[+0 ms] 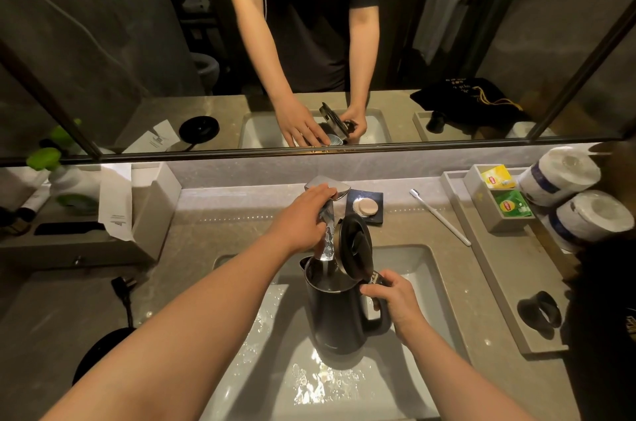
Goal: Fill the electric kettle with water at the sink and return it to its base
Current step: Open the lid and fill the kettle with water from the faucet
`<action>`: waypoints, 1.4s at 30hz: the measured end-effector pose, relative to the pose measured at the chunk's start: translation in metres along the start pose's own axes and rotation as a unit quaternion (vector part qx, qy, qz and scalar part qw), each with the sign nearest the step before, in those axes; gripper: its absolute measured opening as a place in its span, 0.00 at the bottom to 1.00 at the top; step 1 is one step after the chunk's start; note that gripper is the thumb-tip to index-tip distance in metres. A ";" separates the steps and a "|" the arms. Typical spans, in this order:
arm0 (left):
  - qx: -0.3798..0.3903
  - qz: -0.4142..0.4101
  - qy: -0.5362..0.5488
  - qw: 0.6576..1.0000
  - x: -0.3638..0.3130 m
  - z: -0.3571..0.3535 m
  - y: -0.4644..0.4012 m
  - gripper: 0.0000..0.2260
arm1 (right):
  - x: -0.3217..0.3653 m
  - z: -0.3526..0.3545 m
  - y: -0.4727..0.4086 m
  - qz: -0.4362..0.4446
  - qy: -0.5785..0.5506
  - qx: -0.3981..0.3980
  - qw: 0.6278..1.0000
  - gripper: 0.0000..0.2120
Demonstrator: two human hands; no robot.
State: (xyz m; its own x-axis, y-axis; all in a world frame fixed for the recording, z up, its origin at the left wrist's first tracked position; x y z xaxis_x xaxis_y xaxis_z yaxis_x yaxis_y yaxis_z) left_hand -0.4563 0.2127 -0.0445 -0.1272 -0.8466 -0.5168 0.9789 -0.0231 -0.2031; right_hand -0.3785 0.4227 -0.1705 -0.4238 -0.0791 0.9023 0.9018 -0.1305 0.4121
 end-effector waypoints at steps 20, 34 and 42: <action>0.004 0.000 -0.007 1.000 0.003 -0.003 -0.001 0.33 | -0.003 -0.001 -0.003 0.000 -0.007 0.002 1.000 0.15; 0.002 -0.001 0.003 1.000 0.001 0.001 0.000 0.32 | -0.007 0.000 -0.006 0.002 -0.004 -0.006 1.000 0.21; 0.002 -0.003 0.005 1.000 -0.002 0.003 -0.001 0.32 | -0.009 0.001 -0.007 0.004 0.005 -0.009 1.000 0.16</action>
State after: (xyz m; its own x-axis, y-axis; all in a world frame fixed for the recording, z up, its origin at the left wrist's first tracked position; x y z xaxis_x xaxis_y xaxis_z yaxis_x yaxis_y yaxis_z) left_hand -0.4562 0.2123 -0.0409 -0.1336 -0.8414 -0.5236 0.9789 -0.0296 -0.2022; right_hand -0.3807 0.4256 -0.1810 -0.4182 -0.0906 0.9038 0.9032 -0.1478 0.4030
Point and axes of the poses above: each hand's wrist, its own y-axis away from the middle knuckle, its own z-axis out of the back of the hand, x = y × z, the point moved 9 cm from there along -y, towards the middle knuckle, and after that the axes turned 13 degrees about -x, right-handed, at the moved point
